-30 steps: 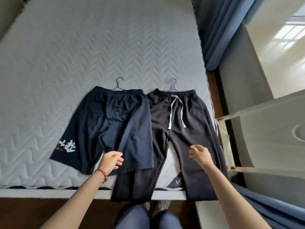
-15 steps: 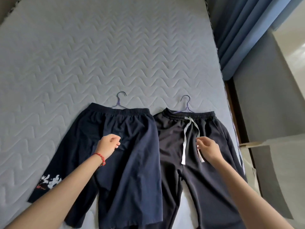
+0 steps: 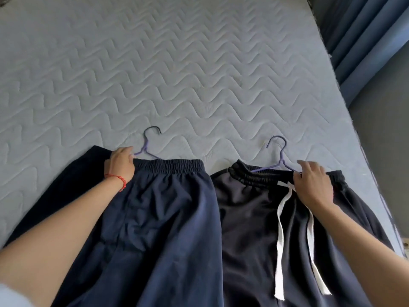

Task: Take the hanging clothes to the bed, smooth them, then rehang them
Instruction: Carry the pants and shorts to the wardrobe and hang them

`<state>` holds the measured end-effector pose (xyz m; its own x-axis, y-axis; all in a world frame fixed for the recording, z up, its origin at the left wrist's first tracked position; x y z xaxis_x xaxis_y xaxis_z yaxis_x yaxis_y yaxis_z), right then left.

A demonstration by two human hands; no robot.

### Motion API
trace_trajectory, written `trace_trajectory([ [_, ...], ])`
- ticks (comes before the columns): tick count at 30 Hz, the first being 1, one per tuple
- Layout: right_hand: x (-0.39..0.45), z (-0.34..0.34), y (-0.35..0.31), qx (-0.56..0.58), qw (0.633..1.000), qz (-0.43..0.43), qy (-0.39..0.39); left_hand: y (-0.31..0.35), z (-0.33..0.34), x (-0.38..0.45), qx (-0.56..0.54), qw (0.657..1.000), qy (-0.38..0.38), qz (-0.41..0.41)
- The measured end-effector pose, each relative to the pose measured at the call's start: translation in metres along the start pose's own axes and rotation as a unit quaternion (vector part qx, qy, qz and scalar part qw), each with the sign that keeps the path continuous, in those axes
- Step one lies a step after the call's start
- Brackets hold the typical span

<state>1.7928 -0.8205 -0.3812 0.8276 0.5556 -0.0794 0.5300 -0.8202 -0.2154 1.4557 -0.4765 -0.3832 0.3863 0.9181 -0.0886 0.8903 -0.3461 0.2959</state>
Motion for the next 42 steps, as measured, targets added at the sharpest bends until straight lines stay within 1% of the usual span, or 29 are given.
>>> trace_trajectory([
  [3, -0.001, 0.032, 0.000, -0.068, 0.996, -0.030, 0.044, -0.010, 0.026, 0.012, 0.043, 0.999, -0.001, -0.007],
  [6, -0.003, 0.047, 0.003, -0.066, 0.995, -0.022, 0.071, -0.012, 0.035, 0.018, 0.058, 0.997, 0.054, 0.023],
  [8, 0.001, 0.047, 0.002, -0.063, 0.995, -0.018, 0.081, -0.008, 0.032, 0.020, 0.068, 0.994, 0.069, 0.055],
  [11, 0.007, 0.048, 0.002, -0.032, 0.998, 0.008, 0.061, -0.002, 0.033, 0.020, 0.067, 0.993, 0.056, 0.081],
  [14, 0.011, 0.039, 0.004, 0.050, 0.996, 0.065, 0.026, 0.008, 0.032, 0.016, 0.069, 0.993, 0.031, 0.090],
  [18, 0.008, 0.015, 0.001, 0.081, 0.994, 0.073, 0.013, 0.015, 0.016, -0.001, 0.022, 0.995, 0.032, 0.086],
  [20, 0.001, 0.000, -0.005, 0.071, 0.995, 0.061, 0.016, 0.017, -0.004, -0.009, 0.010, 0.995, 0.038, 0.093],
  [23, -0.012, -0.030, -0.015, 0.039, 0.999, 0.031, 0.015, 0.023, -0.045, -0.019, 0.013, 0.991, 0.038, 0.128],
  [28, -0.038, -0.089, -0.039, 0.008, 1.000, -0.026, 0.001, 0.032, -0.120, -0.043, 0.008, 0.989, 0.016, 0.147],
  [31, -0.053, -0.128, -0.059, 0.025, 0.998, -0.047, -0.026, 0.037, -0.165, -0.063, 0.010, 0.991, -0.002, 0.134],
  [35, -0.070, -0.184, -0.086, 0.076, 0.995, -0.041, -0.048, 0.040, -0.221, -0.088, 0.004, 0.994, -0.009, 0.106],
  [42, -0.098, -0.278, -0.123, 0.130, 0.989, -0.046, -0.051, 0.043, -0.324, -0.119, -0.034, 0.997, 0.031, 0.067],
])
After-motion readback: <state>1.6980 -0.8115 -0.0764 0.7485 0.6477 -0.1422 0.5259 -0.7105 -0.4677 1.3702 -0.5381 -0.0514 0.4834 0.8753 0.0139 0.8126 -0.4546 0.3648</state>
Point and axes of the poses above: each hand's wrist, its own x-axis towards the middle knuckle, its own z-axis out of the palm, y = z × x, the point moved 5 cm from there along x, towards the middle knuckle, and after that the axes turned 2 degrees about y, right-handed, at the moved point
